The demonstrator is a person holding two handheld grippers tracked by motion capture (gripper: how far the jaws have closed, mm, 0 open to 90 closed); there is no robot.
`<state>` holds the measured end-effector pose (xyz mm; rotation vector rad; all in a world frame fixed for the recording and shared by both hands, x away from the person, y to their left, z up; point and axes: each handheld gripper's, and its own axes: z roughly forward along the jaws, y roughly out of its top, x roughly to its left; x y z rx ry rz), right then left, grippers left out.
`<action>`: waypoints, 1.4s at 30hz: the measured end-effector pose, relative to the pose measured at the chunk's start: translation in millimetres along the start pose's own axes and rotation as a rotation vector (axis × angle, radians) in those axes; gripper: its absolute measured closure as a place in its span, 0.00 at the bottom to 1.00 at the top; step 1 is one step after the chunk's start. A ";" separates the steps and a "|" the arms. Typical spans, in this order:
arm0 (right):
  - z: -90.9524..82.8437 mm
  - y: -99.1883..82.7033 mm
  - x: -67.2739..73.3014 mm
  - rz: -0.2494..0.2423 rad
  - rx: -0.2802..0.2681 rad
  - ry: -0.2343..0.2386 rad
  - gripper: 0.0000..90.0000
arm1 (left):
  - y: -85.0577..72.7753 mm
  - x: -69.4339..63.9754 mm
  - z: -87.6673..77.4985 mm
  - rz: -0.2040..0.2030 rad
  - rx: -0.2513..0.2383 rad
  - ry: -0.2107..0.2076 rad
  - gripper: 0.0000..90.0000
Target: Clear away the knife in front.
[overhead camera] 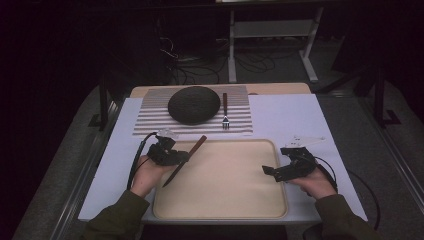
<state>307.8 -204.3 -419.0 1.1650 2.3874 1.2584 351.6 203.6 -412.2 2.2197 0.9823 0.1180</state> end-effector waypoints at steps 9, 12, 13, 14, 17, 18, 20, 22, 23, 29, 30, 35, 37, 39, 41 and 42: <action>0.2 -0.2 0.1 -0.001 0.002 -0.003 0.00 | -5.0 4.0 10.9 -0.016 -0.016 0.007 0.86; 0.6 -0.2 0.3 -0.007 0.003 -0.001 0.00 | -7.6 6.2 15.2 -0.029 -0.009 -0.001 0.86; 0.6 -0.2 0.3 -0.008 0.004 0.000 0.00 | -8.3 6.6 16.7 -0.028 -0.007 0.001 0.86; 0.7 -0.2 0.3 -0.008 0.004 0.000 0.00 | -8.9 6.8 18.2 -0.032 -0.006 0.000 0.86; 0.6 -0.2 0.2 -0.008 0.003 0.000 0.00 | -10.1 7.3 20.5 -0.033 -0.004 0.002 0.86; 0.5 -0.2 0.2 -0.007 0.003 0.000 0.00 | -10.3 7.3 20.9 -0.033 -0.003 0.001 0.86; 0.5 -0.2 0.4 -0.006 0.004 0.000 0.00 | -10.9 7.7 21.8 -0.033 -0.004 -0.001 0.86; 0.6 -0.3 0.2 -0.008 0.004 0.000 0.00 | -11.9 8.1 22.9 -0.035 0.004 0.000 0.86; 0.6 -0.3 0.2 -0.007 0.004 0.000 0.00 | -12.4 8.5 23.4 -0.031 0.006 0.001 0.86; 0.2 -0.3 0.2 -0.007 0.002 0.002 0.00 | -13.7 9.3 24.2 -0.021 -0.003 0.001 0.85; 0.4 -0.3 0.3 -0.007 0.003 0.002 0.00 | -13.8 9.1 24.2 -0.015 -0.004 0.002 0.85; 0.4 -0.3 0.7 -0.010 0.001 0.004 0.00 | -11.9 7.3 19.9 0.005 -0.018 0.015 0.75; 0.3 -0.3 0.5 -0.010 0.001 0.003 0.00 | -10.1 6.6 16.6 0.011 -0.029 0.021 0.71; 0.3 -0.3 0.4 -0.011 0.001 0.004 0.00 | -8.2 6.7 13.0 0.012 -0.036 0.011 0.69; 0.3 -0.3 0.5 -0.011 0.001 0.005 0.00 | -6.3 7.2 9.3 0.008 -0.043 -0.005 0.70; 0.3 -0.3 0.6 -0.012 0.001 0.005 0.00 | -5.6 7.4 7.8 0.010 -0.049 -0.010 0.70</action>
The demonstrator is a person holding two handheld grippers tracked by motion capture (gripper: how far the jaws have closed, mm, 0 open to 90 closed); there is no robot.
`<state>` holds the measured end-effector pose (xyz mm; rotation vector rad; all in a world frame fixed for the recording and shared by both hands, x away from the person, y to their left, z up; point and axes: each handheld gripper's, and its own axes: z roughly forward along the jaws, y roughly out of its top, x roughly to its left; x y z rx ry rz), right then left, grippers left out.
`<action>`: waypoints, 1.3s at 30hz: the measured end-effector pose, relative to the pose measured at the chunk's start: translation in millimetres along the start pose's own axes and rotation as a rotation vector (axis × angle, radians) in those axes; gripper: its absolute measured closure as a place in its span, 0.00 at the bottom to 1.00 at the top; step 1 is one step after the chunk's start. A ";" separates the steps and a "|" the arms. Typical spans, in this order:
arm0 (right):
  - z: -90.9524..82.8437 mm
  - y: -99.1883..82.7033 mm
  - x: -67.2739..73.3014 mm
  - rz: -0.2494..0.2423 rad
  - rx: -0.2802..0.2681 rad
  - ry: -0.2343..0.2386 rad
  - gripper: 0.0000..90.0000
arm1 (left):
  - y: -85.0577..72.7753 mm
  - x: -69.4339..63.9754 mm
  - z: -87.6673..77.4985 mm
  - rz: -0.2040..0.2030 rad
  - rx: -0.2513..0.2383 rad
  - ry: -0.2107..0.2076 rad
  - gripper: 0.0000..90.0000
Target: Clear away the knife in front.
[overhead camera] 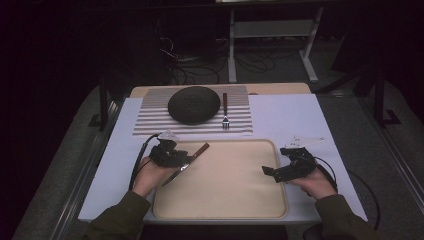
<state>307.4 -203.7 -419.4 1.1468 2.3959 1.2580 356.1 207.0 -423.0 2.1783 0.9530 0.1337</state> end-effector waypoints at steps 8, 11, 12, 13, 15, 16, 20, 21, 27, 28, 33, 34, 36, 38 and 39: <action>0.1 0.0 0.0 -0.001 -0.001 0.000 0.00 | 7.6 1.4 -4.2 0.033 -0.019 -0.001 0.70; 0.3 0.0 0.1 -0.001 0.001 -0.001 0.00 | 12.1 0.8 -1.8 0.056 -0.021 0.006 0.67; 0.5 0.0 0.0 -0.002 0.001 -0.001 0.00 | 13.6 0.8 -0.9 0.056 -0.019 0.006 0.67; 0.5 0.1 0.0 -0.002 0.001 -0.002 0.00 | 14.6 0.5 -0.5 0.061 -0.024 0.006 0.66; 0.5 0.1 0.0 -0.001 0.001 -0.001 0.00 | 17.0 0.3 0.9 0.074 -0.028 -0.007 0.67; 0.6 0.1 0.0 -0.002 0.001 -0.001 0.00 | 18.2 0.0 1.6 0.072 -0.034 -0.013 0.67; 0.8 0.1 0.0 -0.003 0.003 -0.001 0.00 | 25.3 1.6 4.8 0.063 -0.043 -0.016 0.61; 0.7 0.1 0.1 -0.003 0.002 -0.001 0.00 | 27.9 2.3 6.5 0.058 -0.035 -0.021 0.61; 0.6 0.1 -0.3 -0.003 0.002 -0.001 0.00 | 38.7 1.6 17.5 0.085 -0.031 -0.015 0.63; 0.5 0.1 -0.4 -0.002 0.002 -0.001 0.00 | 40.2 1.2 19.4 0.086 -0.034 -0.014 0.64; 0.8 0.0 -0.4 -0.002 0.003 0.000 0.00 | 45.8 0.6 30.1 0.116 -0.027 -0.042 0.73; 0.9 0.1 -0.3 -0.002 0.004 0.000 0.00 | 46.7 0.2 32.5 0.121 -0.025 -0.052 0.75; 1.0 0.1 -0.2 -0.001 0.004 0.001 0.00 | 48.6 -1.1 37.3 0.139 -0.023 -0.058 0.79; 0.9 0.1 -0.3 -0.001 0.004 0.001 0.00 | 50.8 -2.1 42.0 0.145 -0.020 -0.067 0.84; 0.9 0.1 -0.4 -0.001 0.003 0.001 0.00 | 51.9 -2.2 44.2 0.151 -0.019 -0.070 0.87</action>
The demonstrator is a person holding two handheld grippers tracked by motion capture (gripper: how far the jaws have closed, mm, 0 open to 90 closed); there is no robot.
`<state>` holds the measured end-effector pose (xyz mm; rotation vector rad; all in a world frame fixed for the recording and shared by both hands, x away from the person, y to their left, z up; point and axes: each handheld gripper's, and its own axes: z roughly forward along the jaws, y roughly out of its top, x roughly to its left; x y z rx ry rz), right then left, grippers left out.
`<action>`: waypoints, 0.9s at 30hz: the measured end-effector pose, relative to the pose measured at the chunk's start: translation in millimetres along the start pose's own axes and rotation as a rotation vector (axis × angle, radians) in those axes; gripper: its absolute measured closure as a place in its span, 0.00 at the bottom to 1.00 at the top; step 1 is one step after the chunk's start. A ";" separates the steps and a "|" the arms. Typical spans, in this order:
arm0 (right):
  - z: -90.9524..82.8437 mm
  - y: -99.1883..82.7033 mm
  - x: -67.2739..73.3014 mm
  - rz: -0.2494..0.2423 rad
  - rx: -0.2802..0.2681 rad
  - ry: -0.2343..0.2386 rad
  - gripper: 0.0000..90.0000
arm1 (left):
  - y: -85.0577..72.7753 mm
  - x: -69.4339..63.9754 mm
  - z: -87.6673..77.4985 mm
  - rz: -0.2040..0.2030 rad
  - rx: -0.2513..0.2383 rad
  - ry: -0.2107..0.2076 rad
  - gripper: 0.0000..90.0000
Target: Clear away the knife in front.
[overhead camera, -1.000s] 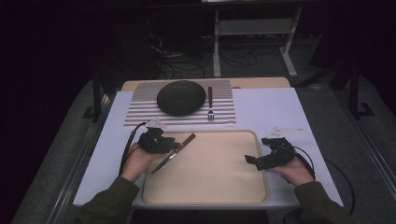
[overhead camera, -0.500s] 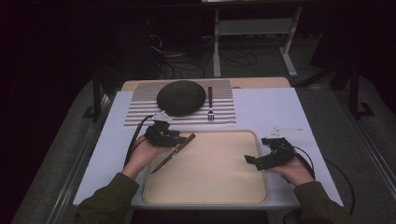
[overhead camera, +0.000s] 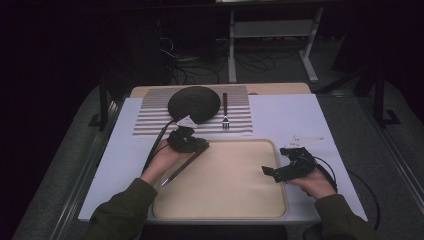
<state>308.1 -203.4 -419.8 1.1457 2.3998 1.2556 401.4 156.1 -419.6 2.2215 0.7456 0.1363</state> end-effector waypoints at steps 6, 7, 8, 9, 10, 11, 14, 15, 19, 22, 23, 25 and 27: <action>-0.1 0.0 0.0 0.000 0.000 0.001 0.00 | 1.0 2.2 16.2 0.019 0.041 -0.008 0.99; -0.1 0.0 0.0 0.001 0.000 0.002 0.00 | 0.2 2.4 18.8 0.018 0.047 -0.010 1.00; -0.1 -0.1 -0.1 0.000 0.000 0.001 0.00 | -0.7 2.8 20.9 0.019 0.057 -0.006 1.00; -0.1 -0.1 -0.2 0.000 0.000 0.001 0.00 | -1.4 2.8 22.5 0.021 0.065 -0.005 1.00; -0.1 -0.1 -0.3 0.000 0.000 0.001 0.00 | -1.9 3.1 23.2 0.024 0.071 0.000 1.00; -0.1 -0.1 -0.3 0.000 0.000 0.002 0.00 | -2.1 3.7 23.3 0.019 0.071 -0.001 1.00; 0.0 0.0 -0.3 0.001 0.001 0.003 0.00 | -2.6 5.0 22.6 0.016 0.067 -0.002 1.00; 0.1 0.0 -0.2 0.001 0.001 0.003 0.00 | -3.0 5.5 22.5 0.014 0.065 -0.002 1.00; 0.1 -0.1 -0.2 0.001 0.002 0.004 0.00 | -5.0 8.3 21.7 0.004 0.074 -0.002 1.00; 0.0 0.0 0.2 0.001 0.002 0.005 0.00 | -6.7 8.3 22.2 0.001 0.082 -0.002 1.00; 0.0 0.0 0.2 0.001 0.001 0.005 0.00 | -7.1 8.4 22.5 0.003 0.087 0.000 1.00; 0.0 0.0 0.1 0.001 0.001 0.004 0.00 | -7.9 8.7 22.5 0.005 0.092 0.005 1.00; -0.2 0.1 0.0 0.001 0.000 0.004 0.00 | -8.4 9.9 21.4 0.002 0.095 0.009 1.00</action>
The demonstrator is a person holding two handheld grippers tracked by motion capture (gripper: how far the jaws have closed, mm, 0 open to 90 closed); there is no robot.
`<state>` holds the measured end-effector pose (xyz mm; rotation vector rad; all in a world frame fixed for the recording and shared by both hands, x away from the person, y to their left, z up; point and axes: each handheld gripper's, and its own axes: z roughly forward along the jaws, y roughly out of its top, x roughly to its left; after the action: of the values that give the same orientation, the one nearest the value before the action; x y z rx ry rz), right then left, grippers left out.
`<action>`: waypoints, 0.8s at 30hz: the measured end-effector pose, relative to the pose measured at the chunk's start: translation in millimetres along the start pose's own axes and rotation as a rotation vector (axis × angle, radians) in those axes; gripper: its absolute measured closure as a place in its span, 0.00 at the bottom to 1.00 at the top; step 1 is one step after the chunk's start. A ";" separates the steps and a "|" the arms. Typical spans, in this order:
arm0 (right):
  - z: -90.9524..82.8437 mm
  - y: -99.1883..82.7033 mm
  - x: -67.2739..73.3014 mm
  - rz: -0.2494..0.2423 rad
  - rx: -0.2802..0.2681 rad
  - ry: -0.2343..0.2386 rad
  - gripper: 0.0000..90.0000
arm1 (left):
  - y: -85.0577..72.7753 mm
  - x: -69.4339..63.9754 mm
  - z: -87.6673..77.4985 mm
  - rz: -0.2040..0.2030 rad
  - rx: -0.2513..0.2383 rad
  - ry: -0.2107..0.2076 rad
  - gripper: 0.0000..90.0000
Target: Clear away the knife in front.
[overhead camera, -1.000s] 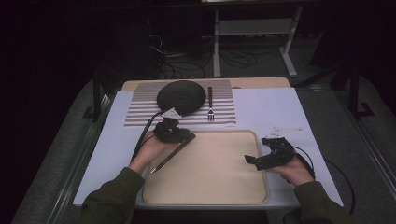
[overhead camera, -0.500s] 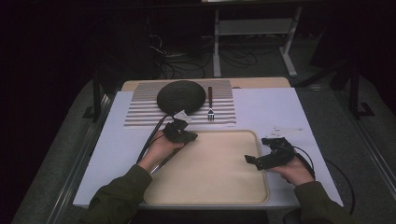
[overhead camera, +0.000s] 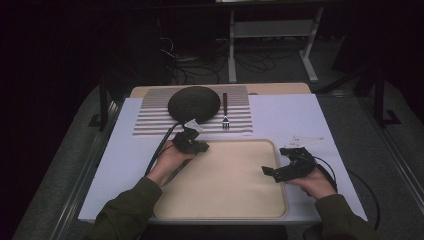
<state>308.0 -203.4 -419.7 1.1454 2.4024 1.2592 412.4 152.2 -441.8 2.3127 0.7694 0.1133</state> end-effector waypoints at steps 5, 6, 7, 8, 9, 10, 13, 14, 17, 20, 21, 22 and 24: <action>-0.3 0.0 -0.3 0.001 0.000 0.001 0.00 | -3.3 4.2 -4.3 -0.004 0.005 0.017 1.00; -0.3 0.0 -0.4 0.002 0.000 0.001 0.00 | -4.2 4.8 -5.1 -0.008 0.003 0.023 1.00; -0.3 0.0 -0.3 0.002 0.000 0.001 0.00 | -5.1 5.9 -6.3 -0.012 0.005 0.027 1.00; -0.3 0.0 -0.2 0.003 -0.001 0.001 0.00 | -6.2 6.9 -7.4 -0.017 0.004 0.029 1.00; -0.5 0.0 -0.2 0.003 -0.001 0.001 0.00 | -7.3 8.0 -8.7 -0.020 0.005 0.031 1.00; -0.6 0.0 -0.3 0.004 -0.001 0.000 0.00 | -8.4 8.8 -10.2 -0.024 0.008 0.035 1.00; -0.8 0.0 -0.5 0.006 -0.001 0.000 0.00 | -12.3 11.0 -14.8 -0.032 0.012 0.041 1.00; -0.8 0.0 -0.5 0.006 -0.002 0.000 0.00 | -13.7 11.5 -16.3 -0.036 0.010 0.043 1.00; -0.4 0.1 -0.6 0.003 -0.001 0.001 0.00 | -17.5 13.0 -21.7 -0.044 0.013 0.050 1.00; -0.5 0.2 -0.1 0.004 -0.002 0.001 0.00 | -22.0 13.6 -27.0 -0.048 0.016 0.056 1.00; -0.5 0.2 0.0 0.004 -0.002 0.002 0.00 | -23.3 13.8 -28.5 -0.048 0.018 0.059 1.00; -0.6 0.2 -0.1 0.004 -0.001 0.001 0.00 | -24.8 13.8 -29.8 -0.051 0.019 0.061 1.00; -0.6 0.2 -0.2 0.004 -0.002 0.001 0.00 | -28.3 14.1 -32.8 -0.055 0.021 0.064 1.00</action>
<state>308.0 -203.9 -419.2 1.1495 2.4005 1.2636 400.7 195.9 -436.7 2.3154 0.8701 0.1553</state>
